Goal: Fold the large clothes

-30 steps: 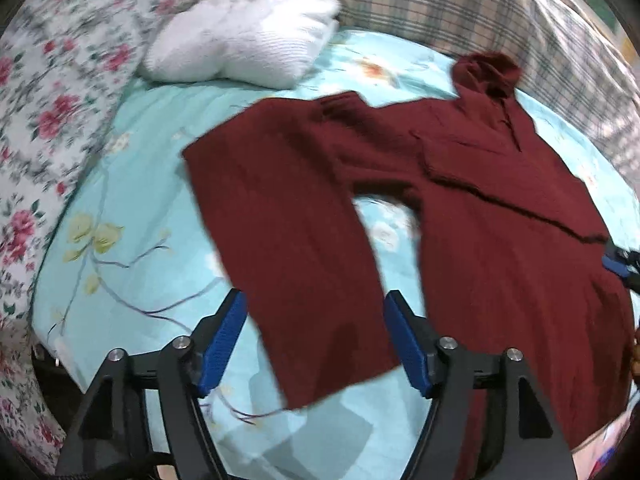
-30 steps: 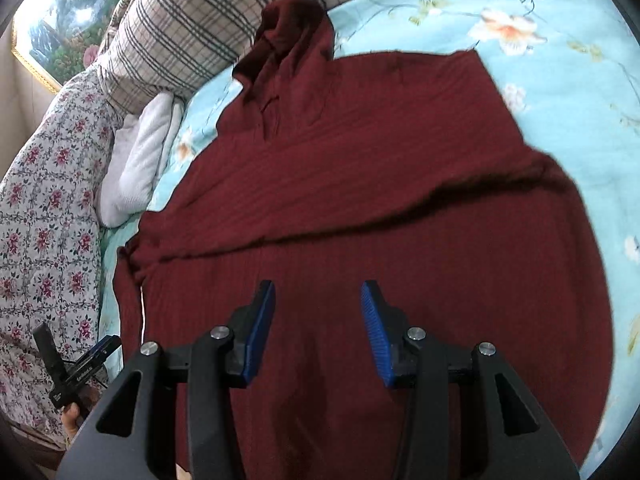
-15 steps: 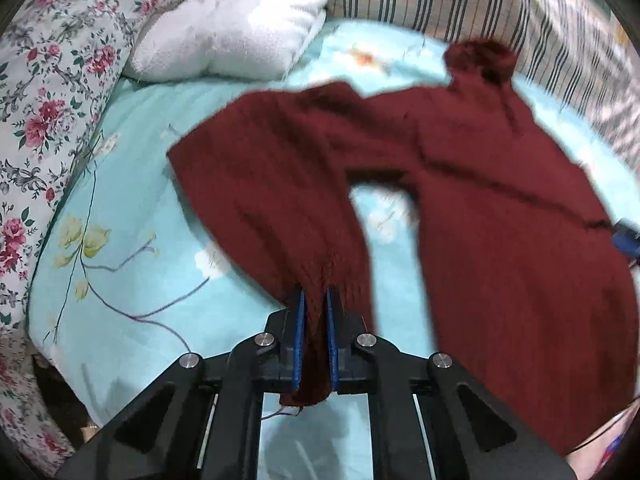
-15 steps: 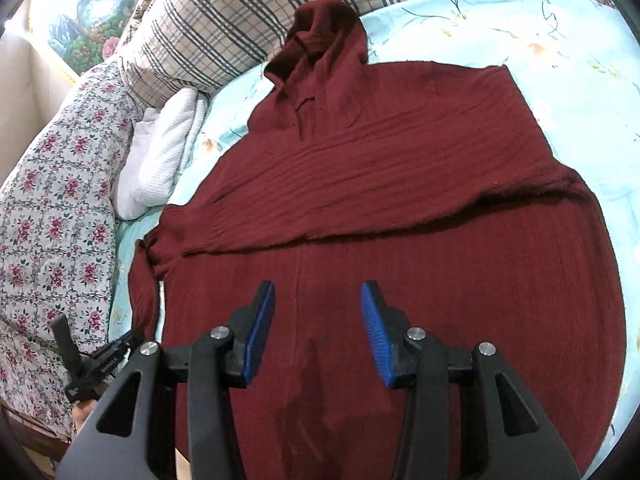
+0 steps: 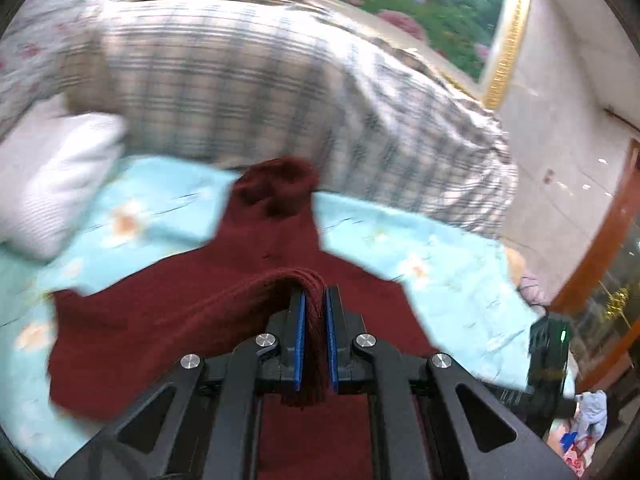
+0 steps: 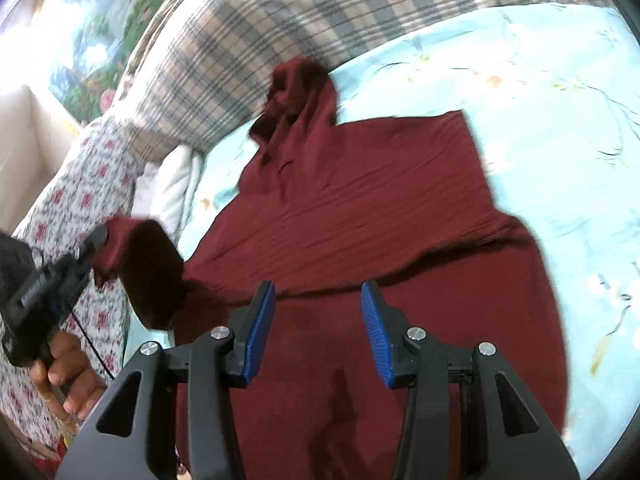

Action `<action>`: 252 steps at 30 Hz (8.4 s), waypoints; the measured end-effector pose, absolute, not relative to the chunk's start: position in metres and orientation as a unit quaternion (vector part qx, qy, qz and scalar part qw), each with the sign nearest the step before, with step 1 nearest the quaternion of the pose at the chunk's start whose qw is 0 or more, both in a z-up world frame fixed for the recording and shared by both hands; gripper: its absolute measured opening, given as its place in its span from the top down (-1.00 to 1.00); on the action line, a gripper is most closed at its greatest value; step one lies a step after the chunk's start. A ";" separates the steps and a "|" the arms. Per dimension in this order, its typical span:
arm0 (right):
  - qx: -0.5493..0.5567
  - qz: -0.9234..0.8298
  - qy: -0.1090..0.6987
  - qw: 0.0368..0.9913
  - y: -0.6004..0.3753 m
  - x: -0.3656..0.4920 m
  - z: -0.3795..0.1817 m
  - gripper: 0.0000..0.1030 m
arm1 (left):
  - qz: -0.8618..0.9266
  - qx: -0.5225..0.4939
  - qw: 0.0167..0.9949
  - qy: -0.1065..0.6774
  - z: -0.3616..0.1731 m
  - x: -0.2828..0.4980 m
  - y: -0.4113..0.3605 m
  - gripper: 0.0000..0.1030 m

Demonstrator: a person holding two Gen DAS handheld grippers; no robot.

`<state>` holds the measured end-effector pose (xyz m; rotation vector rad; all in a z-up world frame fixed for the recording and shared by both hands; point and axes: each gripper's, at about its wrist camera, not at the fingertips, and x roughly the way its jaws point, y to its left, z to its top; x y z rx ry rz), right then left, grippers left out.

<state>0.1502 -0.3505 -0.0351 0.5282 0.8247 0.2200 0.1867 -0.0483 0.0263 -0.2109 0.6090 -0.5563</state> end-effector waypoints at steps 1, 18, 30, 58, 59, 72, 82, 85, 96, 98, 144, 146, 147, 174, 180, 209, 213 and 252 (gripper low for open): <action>0.256 0.100 0.395 0.877 -0.356 0.151 -0.036 0.11 | -0.280 -0.101 0.907 0.297 0.022 0.199 -0.071 0.86; 0.290 0.053 0.387 0.874 -0.405 0.171 -0.044 0.11 | -0.316 -0.031 0.847 0.427 -0.130 0.266 -0.220 0.36; 0.289 0.075 0.416 0.859 -0.389 0.217 -0.068 -0.07 | -0.225 -0.035 0.890 0.394 -0.105 0.181 -0.054 -0.14; 0.212 -0.027 0.426 0.879 -0.423 0.224 -0.066 0.47 | -0.009 -0.064 0.899 0.434 -0.141 0.208 0.078 -0.16; 0.213 -0.020 0.417 0.883 -0.421 0.223 -0.062 0.46 | -0.009 -0.064 0.899 0.434 -0.142 0.209 0.077 -0.16; 0.208 -0.040 0.431 0.877 -0.410 0.243 -0.069 0.01 | -0.014 -0.068 0.898 0.435 -0.144 0.208 0.083 -0.24; 0.223 0.054 0.411 0.882 -0.390 0.269 -0.043 0.00 | -0.059 -0.093 0.911 0.397 -0.092 0.214 0.062 -0.20; 0.219 0.084 0.411 0.881 -0.370 0.295 -0.041 0.00 | -0.080 -0.100 0.910 0.395 -0.077 0.243 0.046 -0.21; 0.256 0.148 0.389 0.873 -0.347 0.437 -0.007 -0.19 | -0.145 -0.080 0.907 0.388 -0.036 0.429 -0.045 -0.31; 0.238 0.148 0.382 0.881 -0.342 0.467 -0.001 -0.41 | -0.139 -0.035 0.912 0.385 -0.037 0.466 -0.067 -0.33; 0.273 0.182 0.400 0.856 -0.366 0.219 -0.061 -0.14 | -0.250 -0.135 0.874 0.395 -0.105 0.202 0.003 0.17; 0.284 0.172 0.398 0.855 -0.373 0.227 -0.059 -0.14 | -0.246 -0.168 0.865 0.404 -0.107 0.209 0.011 -0.07; 0.287 0.166 0.399 0.855 -0.377 0.234 -0.059 -0.14 | -0.246 -0.182 0.859 0.411 -0.107 0.215 0.013 -0.11; 0.293 0.121 0.431 0.845 -0.381 0.253 -0.101 0.93 | -0.264 -0.151 0.845 0.440 -0.147 0.234 -0.025 0.95; 0.221 0.086 0.399 0.886 -0.372 0.244 -0.057 0.86 | -0.260 -0.151 0.846 0.439 -0.151 0.236 -0.021 0.94; 0.253 0.041 0.440 0.861 -0.453 0.124 -0.077 0.02 | -0.157 -0.102 0.879 0.438 -0.132 0.133 0.085 -0.17; 0.273 0.053 0.451 0.848 -0.469 0.100 -0.085 0.02 | -0.155 -0.116 0.862 0.468 -0.153 0.109 0.108 -0.19; 0.336 0.301 0.351 0.821 -0.433 -0.008 -0.057 0.89 | -0.329 -0.168 0.838 0.402 -0.117 -0.003 0.117 0.90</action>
